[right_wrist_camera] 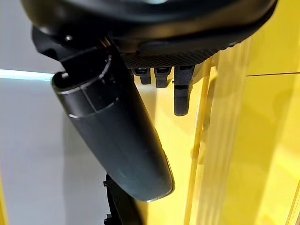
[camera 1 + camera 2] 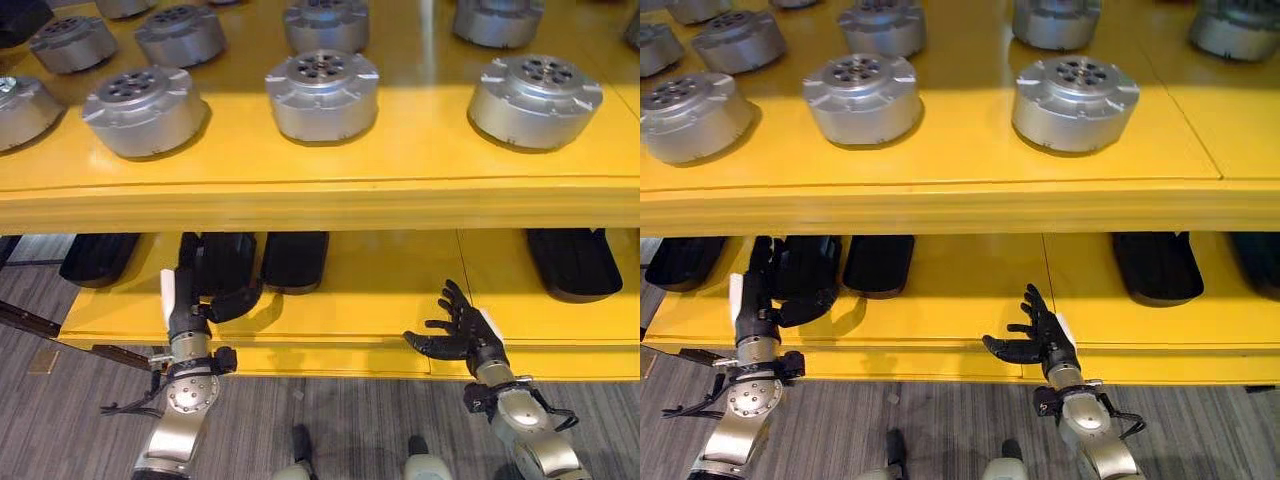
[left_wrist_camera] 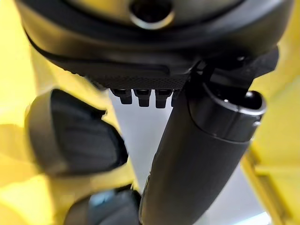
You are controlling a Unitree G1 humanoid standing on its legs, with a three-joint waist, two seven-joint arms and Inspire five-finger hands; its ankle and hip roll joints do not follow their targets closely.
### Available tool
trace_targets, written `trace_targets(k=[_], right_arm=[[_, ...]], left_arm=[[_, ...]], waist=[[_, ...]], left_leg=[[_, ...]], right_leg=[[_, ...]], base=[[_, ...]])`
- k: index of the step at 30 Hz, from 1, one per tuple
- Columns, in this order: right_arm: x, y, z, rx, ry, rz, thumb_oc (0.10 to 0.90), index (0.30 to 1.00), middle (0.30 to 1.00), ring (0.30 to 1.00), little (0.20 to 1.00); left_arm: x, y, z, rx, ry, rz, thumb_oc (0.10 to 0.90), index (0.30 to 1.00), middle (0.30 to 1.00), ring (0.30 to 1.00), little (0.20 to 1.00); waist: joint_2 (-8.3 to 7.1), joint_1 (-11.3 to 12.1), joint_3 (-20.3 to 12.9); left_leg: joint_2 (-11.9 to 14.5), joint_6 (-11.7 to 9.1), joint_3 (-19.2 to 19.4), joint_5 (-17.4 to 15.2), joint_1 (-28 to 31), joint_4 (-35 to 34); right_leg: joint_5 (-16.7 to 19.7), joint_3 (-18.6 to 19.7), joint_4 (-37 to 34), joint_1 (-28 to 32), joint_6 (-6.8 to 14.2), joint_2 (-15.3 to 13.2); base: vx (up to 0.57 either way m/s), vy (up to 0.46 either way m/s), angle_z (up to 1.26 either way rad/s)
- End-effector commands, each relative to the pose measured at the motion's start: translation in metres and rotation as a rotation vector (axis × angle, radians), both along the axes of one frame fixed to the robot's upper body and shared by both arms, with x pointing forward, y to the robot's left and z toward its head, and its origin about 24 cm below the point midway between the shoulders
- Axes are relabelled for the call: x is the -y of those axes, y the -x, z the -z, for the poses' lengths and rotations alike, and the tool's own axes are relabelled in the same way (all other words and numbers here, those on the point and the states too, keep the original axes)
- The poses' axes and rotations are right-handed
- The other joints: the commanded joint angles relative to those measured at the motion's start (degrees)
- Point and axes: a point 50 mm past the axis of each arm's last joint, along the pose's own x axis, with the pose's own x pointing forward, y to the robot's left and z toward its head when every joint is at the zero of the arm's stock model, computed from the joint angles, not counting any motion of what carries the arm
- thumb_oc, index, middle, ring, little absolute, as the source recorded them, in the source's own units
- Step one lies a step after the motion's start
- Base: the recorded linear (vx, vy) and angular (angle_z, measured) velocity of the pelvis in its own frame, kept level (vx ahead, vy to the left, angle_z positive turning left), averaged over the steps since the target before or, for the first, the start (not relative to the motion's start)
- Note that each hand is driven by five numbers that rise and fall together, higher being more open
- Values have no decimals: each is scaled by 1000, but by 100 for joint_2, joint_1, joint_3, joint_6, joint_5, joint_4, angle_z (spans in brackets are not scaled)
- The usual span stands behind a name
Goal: Move parts from the plastic box to the shelf.
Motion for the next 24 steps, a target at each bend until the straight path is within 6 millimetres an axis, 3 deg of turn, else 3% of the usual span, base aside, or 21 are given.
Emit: trace_targets(k=[1, 5, 7, 9, 13, 14, 15, 16, 17, 18, 21, 23, 24], right_arm=[[-28, -16, -22, 114, -40, -129, 900, 1000, 1000, 1000, 1000], [-28, -16, -22, 114, -41, -129, 900, 1000, 1000, 1000, 1000], [-29, -16, -14, 64, -41, -106, 900, 1000, 1000, 1000, 1000], [-30, -15, -11, 52, -44, -103, 900, 1000, 1000, 1000, 1000], [-35, -17, -8, 36, -33, -133, 900, 1000, 1000, 1000, 1000], [-35, -17, -8, 36, -33, -133, 900, 1000, 1000, 1000, 1000], [-38, -19, -7, 37, -17, -157, 900, 1000, 1000, 1000, 1000], [-38, -20, -8, 40, -9, -161, 900, 1000, 1000, 1000, 1000], [-36, -20, -9, 49, 3, -153, 900, 1000, 1000, 1000, 1000], [-36, -19, -9, 52, 9, -152, 900, 1000, 1000, 1000, 1000], [-27, -14, -11, 55, 30, -145, 900, 1000, 1000, 1000, 1000], [-24, -12, -11, 52, 32, -138, 900, 1000, 1000, 1000, 1000], [-19, -9, -11, 56, 37, -118, 900, 1000, 1000, 1000, 1000]], left_arm=[[-6, -13, -52, 241, -64, 74, 900, 1000, 1000, 1000, 1000], [-6, -13, -52, 240, -64, 74, 900, 1000, 1000, 1000, 1000], [-12, -12, -46, 173, -85, 117, 900, 1000, 1000, 1000, 1000], [-15, -11, -44, 155, -89, 125, 900, 1000, 1000, 1000, 1000], [-23, -4, -38, 122, -82, 116, 900, 1000, 1000, 1000, 1000], [-23, -4, -38, 122, -82, 116, 900, 1000, 1000, 1000, 1000], [-28, 2, -34, 110, -78, 97, 900, 1000, 1000, 1000, 1000], [-30, 5, -32, 102, -70, 94, 900, 1000, 1000, 1000, 1000], [-30, 6, -31, 95, -53, 112, 900, 1000, 1000, 1000, 1000], [-30, 6, -31, 92, -48, 117, 900, 1000, 1000, 1000, 1000], [-26, 5, -27, 66, -23, 149, 900, 1000, 1000, 1000, 1000], [-24, 5, -24, 59, -11, 157, 900, 1000, 1000, 1000, 1000], [-19, 1, -21, 55, -4, 176, 900, 1000, 1000, 1000, 1000]], waist=[[-119, 223, -44], [-123, 226, -39], [-191, 319, -180], [-197, 341, -203], [-181, 498, -197], [-181, 498, -197], [-162, 592, -147], [-149, 619, -115], [-130, 545, -78], [-129, 532, -75], [-161, 418, -39], [-176, 386, -41], [-218, 283, -15]], left_leg=[[104, -92, 349, -660, 409, 0], [100, -90, 354, -662, 417, 0], [-206, 114, 569, -859, 583, 7], [-294, 167, 698, -907, 624, -6], [-389, 167, 1172, -1135, 786, -42], [-389, 167, 1172, -1135, 786, -42], [-403, 139, 1442, -1176, 849, -42], [-443, 167, 1522, -1209, 874, -42], [-521, 264, 1465, -1239, 852, -42], [-529, 278, 1450, -1239, 845, -42], [-639, 379, 1250, -1196, 788, -42], [-680, 388, 1194, -1193, 782, -42], [-807, 459, 1043, -1075, 688, -42]], right_leg=[[65, -531, 143, -74, -74, -108], [70, -527, 134, -64, -70, -112], [413, -668, -38, 70, 118, -340], [600, -800, -73, 49, 147, -435], [1023, -1622, -195, -68, 344, -611], [1023, -1622, -195, -68, 344, -611], [1205, -2161, -89, -251, 414, -623], [1176, -2262, 65, -372, 409, -533], [839, -2036, 416, -554, 299, -212], [777, -2001, 458, -576, 278, -163], [160, -1740, 929, -682, -29, 557], [93, -1679, 992, -698, -86, 697], [296, -1487, 1027, -937, -189, 868]], base=[[71, 117, -5], [21, 42, -4], [102, 341, -3], [23, 257, -19], [-16, 178, -76], [-21, 189, -119], [-79, 194, -110], [-103, 253, -136], [-54, 136, -98], [-26, 81, -63], [8, 10, 20], [-23, -46, 35], [-63, -94, 32]])
